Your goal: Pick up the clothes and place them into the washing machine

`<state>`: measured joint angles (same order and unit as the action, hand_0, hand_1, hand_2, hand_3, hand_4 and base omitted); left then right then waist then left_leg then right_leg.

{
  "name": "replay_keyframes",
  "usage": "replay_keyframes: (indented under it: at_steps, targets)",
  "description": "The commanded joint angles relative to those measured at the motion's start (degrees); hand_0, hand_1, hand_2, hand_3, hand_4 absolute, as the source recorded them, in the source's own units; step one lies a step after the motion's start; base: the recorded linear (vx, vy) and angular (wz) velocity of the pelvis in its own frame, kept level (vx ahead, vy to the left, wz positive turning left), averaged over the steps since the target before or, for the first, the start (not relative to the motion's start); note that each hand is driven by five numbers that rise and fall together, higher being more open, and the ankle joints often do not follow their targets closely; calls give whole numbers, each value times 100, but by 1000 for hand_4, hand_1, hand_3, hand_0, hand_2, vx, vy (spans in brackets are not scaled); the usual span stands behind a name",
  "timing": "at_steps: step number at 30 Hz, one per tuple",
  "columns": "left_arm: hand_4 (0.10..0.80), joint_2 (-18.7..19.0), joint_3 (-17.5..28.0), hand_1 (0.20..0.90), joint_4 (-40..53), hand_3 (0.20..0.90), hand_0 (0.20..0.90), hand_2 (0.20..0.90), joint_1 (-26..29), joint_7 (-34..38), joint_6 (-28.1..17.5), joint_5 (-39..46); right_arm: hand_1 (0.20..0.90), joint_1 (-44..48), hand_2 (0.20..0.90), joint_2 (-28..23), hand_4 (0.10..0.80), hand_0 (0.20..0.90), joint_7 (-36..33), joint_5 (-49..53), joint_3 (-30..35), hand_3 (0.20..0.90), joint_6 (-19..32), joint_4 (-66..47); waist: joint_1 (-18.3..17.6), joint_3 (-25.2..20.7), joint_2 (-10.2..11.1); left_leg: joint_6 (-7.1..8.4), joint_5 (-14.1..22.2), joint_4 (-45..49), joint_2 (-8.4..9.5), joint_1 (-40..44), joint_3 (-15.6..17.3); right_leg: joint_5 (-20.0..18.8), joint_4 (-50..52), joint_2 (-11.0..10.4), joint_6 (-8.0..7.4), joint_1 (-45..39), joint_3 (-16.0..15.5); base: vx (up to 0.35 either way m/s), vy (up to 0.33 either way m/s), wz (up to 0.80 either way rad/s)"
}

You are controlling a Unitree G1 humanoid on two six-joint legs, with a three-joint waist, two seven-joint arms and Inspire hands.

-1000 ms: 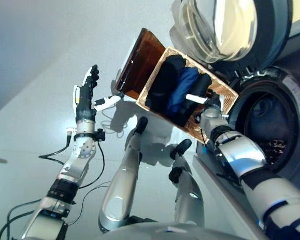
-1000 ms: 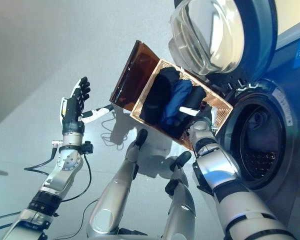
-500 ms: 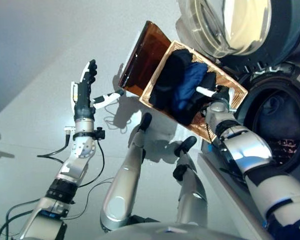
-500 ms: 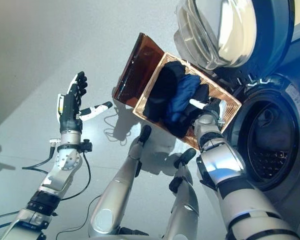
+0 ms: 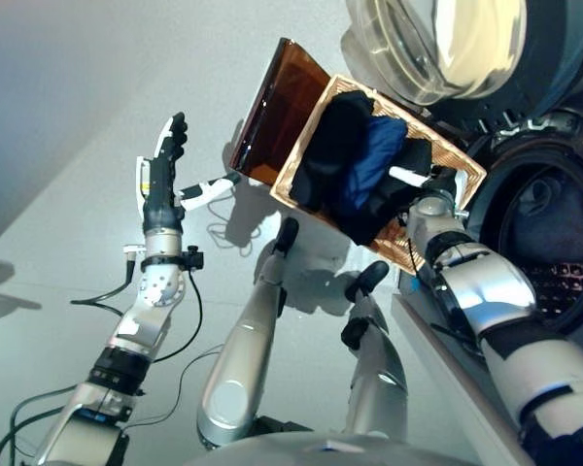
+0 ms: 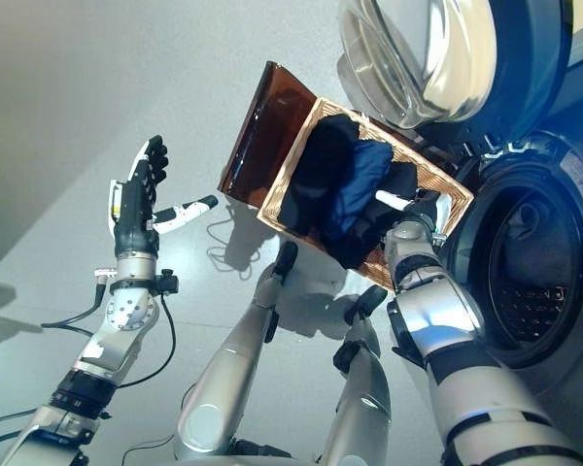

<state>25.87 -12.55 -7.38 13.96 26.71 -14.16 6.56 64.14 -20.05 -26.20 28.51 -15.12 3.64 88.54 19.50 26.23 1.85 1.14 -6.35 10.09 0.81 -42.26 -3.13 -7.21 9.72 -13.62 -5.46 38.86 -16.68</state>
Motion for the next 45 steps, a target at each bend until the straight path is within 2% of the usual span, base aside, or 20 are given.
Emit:
replay_keyframes:
  at_steps: [1,7,20,25,26,27,28,29,30,38,39,41,42,43,45]
  targets:
    - [800,349,67,900,860,900,900,900,-280,83,-598,-89,200,-269,200,-239,300,200,-193,60,-216,200,170,-157,-234,-390,-180,139,903,631,105,-477,223,401,-395,-214,-138,-770,216,-15,-13,-8]
    - [800,400,19,900,819,900,900,900,-327,-39,-608,-26,200,-550,200,-271,300,200,-160,90,-137,200,228,-242,-330,-514,-97,113,907,598,78,-309,287,260,-500,-216,-179,-866,302,-27,-8,-11]
    - [800,431,140,900,763,900,900,900,-541,-194,-534,68,200,-724,200,-163,300,200,-135,209,-50,200,324,-229,-479,-637,-108,102,905,568,41,-163,359,295,-464,-213,-143,-875,394,-9,-1,-4]
    - [800,426,218,900,679,900,900,900,-554,-213,-552,139,200,-1103,200,141,300,200,-14,869,169,200,714,-820,-610,-732,-56,106,928,567,-10,-40,437,290,-475,-186,-141,-941,482,-24,17,-6]
    - [800,422,234,900,665,900,900,900,-554,-215,-568,136,200,-1238,200,236,300,200,53,1158,246,200,897,-1120,-668,-700,-50,63,749,560,-7,-88,501,152,-481,-213,-109,-881,465,-34,41,-10]
    - [800,385,249,900,640,900,900,900,-541,-219,-575,144,200,-1476,200,428,300,200,241,1562,368,200,1064,-1472,-725,-748,-38,93,913,550,-32,3,480,254,-492,-174,-151,-936,549,-133,60,-13]
    - [800,408,253,900,627,900,900,900,-576,-242,-583,151,200,-1657,200,457,300,200,264,1647,399,200,1105,-1600,-743,-729,-20,50,755,557,-22,-36,553,132,-489,-202,-115,-876,531,-46,27,-17]
    - [800,361,226,900,537,900,900,900,-565,-250,-601,156,200,-1858,200,647,300,200,484,2465,730,200,1413,-1938,-811,-719,-36,39,761,567,-38,-14,580,118,-496,-205,-121,-872,567,-35,6,-17]
    - [800,363,221,900,528,900,900,900,-565,-250,-603,159,200,-1869,200,647,300,200,494,2479,727,200,1415,-1939,-799,-766,-25,73,922,554,-52,50,536,232,-506,-177,-159,-926,620,64,-18,-17]
    - [800,91,164,900,336,900,900,900,-545,-391,-745,296,200,-2548,200,1262,300,200,1236,4343,1685,200,2189,-2875,-955,-838,-298,65,877,546,-60,118,619,254,-464,-228,-141,-850,744,-18,8,-18]
    - [800,83,139,900,284,900,900,900,-553,-414,-756,318,200,-2597,200,1304,300,200,1308,4494,1773,200,2284,-2962,-967,-810,-344,33,728,549,-50,82,683,155,-440,-258,-106,-805,700,-99,31,-15]
    - [800,61,110,900,225,900,900,900,-565,-438,-778,349,200,-2656,200,1341,300,200,1353,4598,1845,200,2352,-3013,-974,-831,-395,34,724,529,-43,117,694,165,-427,-262,-103,-808,718,-49,33,-10]
    - [800,35,103,900,195,900,900,900,-585,-463,-805,408,200,-2705,200,1410,300,200,1435,4757,1940,200,2448,-3157,-982,-850,-496,39,708,508,-35,157,708,176,-409,-273,-100,-808,750,89,6,-5]
    - [800,12,96,900,212,900,900,900,-591,-475,-819,439,200,-2736,200,1445,300,200,1497,4843,1955,200,2499,-3255,-979,-901,-538,71,837,477,-34,231,666,294,-416,-253,-130,-860,812,-11,21,-3]
    - [800,-16,88,900,236,900,900,900,-608,-509,-860,482,200,-2771,200,1478,300,200,1618,4989,2022,200,2597,-3421,-1001,-881,-627,46,662,454,-21,204,729,179,-411,-286,-96,-807,789,-67,18,-4]
